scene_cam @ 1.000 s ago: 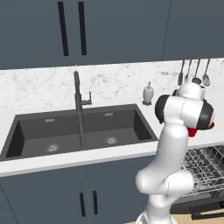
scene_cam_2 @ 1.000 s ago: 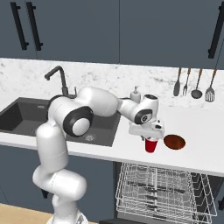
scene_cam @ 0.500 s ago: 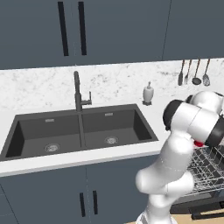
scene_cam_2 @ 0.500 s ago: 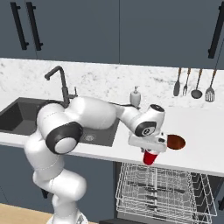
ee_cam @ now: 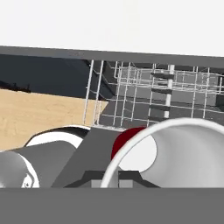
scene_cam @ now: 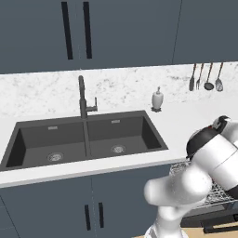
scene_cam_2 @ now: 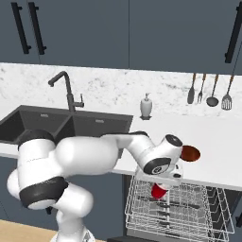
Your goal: Pick up the cup and bowl from the counter, place them in the dishwasher, and close the dishwasher door.
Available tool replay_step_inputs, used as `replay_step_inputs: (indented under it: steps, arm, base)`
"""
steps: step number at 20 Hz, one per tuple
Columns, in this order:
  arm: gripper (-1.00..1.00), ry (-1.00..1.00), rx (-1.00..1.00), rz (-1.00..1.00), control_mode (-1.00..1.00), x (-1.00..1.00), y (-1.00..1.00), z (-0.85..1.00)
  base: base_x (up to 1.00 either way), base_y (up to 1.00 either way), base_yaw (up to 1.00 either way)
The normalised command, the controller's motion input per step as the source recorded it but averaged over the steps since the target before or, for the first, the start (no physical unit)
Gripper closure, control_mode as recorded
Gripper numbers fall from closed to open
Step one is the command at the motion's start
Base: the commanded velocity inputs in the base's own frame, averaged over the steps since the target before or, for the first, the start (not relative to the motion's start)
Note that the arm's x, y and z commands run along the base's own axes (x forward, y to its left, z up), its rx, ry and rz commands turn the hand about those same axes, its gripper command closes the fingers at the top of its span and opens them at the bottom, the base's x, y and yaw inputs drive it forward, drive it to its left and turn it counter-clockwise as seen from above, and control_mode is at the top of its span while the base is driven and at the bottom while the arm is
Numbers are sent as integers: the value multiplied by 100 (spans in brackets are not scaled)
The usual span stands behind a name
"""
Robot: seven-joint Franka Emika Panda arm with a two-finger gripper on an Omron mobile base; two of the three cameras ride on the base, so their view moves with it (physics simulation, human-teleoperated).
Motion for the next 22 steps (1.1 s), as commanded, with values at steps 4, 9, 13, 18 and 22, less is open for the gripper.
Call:
replay_step_inputs:
  steps: [4, 9, 13, 18, 22]
  arm:
    - [100, -2, 0, 8, -100, -68, 0, -39]
    - [100, -1, 0, 2, -100, -11, -4, -57]
    - [100, -5, 1, 0, -100, 14, -8, -47]
    - [100, -8, 6, 0, -100, 34, -21, -20]
    - [100, -4, 6, 0, -100, 29, -23, -2]
  base:
    - [0, 0, 0]
    - [0, 0, 0]
    - [0, 0, 0]
    - [0, 0, 0]
    - [0, 0, 0]
